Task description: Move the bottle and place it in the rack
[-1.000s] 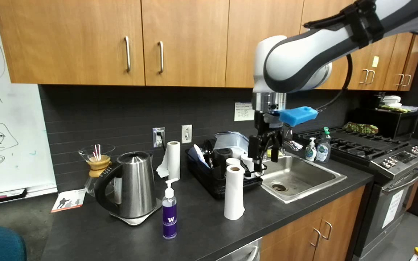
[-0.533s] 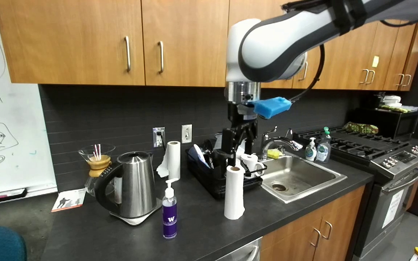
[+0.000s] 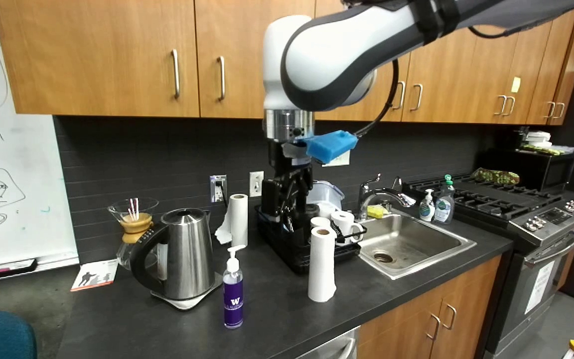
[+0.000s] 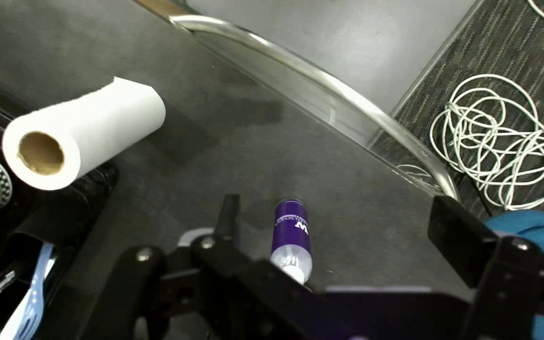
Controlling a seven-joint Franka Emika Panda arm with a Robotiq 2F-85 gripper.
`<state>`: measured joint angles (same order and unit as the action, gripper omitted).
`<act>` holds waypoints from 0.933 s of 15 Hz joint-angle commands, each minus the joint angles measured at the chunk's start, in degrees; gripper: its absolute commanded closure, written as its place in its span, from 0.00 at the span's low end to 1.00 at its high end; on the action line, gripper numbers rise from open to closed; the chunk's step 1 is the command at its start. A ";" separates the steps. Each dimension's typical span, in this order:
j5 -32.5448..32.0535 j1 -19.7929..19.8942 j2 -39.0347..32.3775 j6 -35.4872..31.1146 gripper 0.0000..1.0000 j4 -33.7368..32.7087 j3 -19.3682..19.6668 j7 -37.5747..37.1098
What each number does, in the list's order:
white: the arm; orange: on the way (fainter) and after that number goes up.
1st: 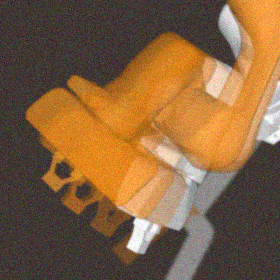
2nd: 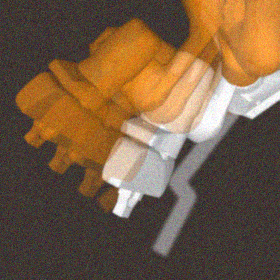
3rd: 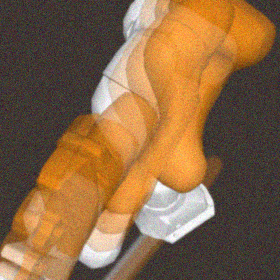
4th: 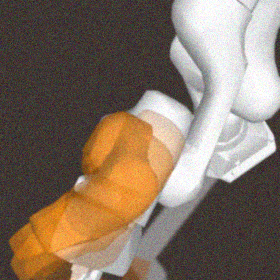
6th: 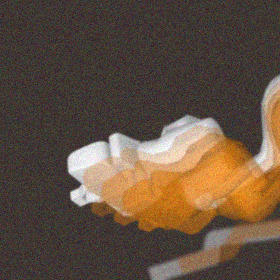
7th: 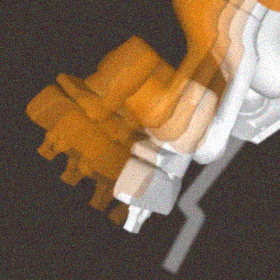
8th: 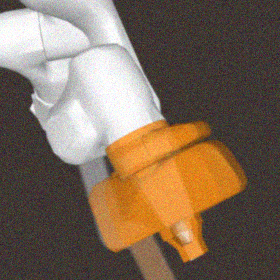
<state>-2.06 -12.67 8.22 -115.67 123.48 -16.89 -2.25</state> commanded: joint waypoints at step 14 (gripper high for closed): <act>-14.29 -1.44 -23.98 6.09 0.00 -28.16 3.50 14.50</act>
<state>-15.28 -13.62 -11.35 -112.52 101.45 -13.80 7.54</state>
